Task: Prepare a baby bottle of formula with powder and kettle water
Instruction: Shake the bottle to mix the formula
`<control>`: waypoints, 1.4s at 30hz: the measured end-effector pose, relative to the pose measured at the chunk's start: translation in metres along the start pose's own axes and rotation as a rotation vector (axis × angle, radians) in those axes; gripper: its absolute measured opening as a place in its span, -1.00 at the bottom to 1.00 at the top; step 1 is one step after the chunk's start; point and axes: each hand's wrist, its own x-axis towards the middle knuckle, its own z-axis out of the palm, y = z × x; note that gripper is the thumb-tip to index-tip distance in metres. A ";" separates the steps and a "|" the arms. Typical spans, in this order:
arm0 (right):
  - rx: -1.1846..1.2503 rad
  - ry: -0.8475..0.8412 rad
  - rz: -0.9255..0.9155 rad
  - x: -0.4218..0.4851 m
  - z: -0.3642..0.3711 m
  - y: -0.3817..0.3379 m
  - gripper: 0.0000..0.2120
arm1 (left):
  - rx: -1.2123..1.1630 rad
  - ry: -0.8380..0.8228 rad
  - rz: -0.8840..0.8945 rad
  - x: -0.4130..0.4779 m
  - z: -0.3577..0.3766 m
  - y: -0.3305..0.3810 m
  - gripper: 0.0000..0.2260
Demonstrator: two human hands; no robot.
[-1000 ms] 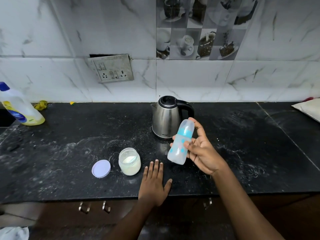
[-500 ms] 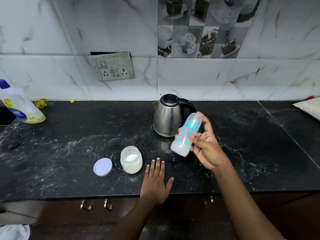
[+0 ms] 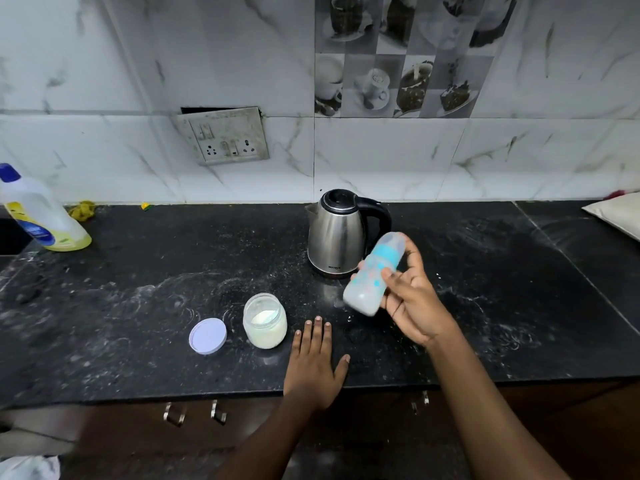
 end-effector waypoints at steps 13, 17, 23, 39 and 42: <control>-0.054 -0.054 0.008 0.000 -0.001 -0.003 -0.29 | 0.000 -0.005 0.004 0.000 -0.003 0.000 -0.20; 0.039 0.012 -0.039 -0.002 0.001 -0.001 -0.30 | 0.005 -0.013 0.004 0.001 -0.002 -0.001 -0.20; 0.055 0.008 -0.033 0.000 -0.002 0.001 -0.29 | -0.004 -0.013 0.004 0.001 -0.001 -0.001 -0.20; -0.109 -0.101 0.035 0.000 -0.004 0.009 -0.24 | 0.020 -0.020 0.000 0.000 -0.003 0.001 -0.20; -0.039 -0.021 -0.001 0.000 -0.004 0.008 -0.27 | 0.014 -0.010 0.002 -0.001 -0.003 0.000 -0.20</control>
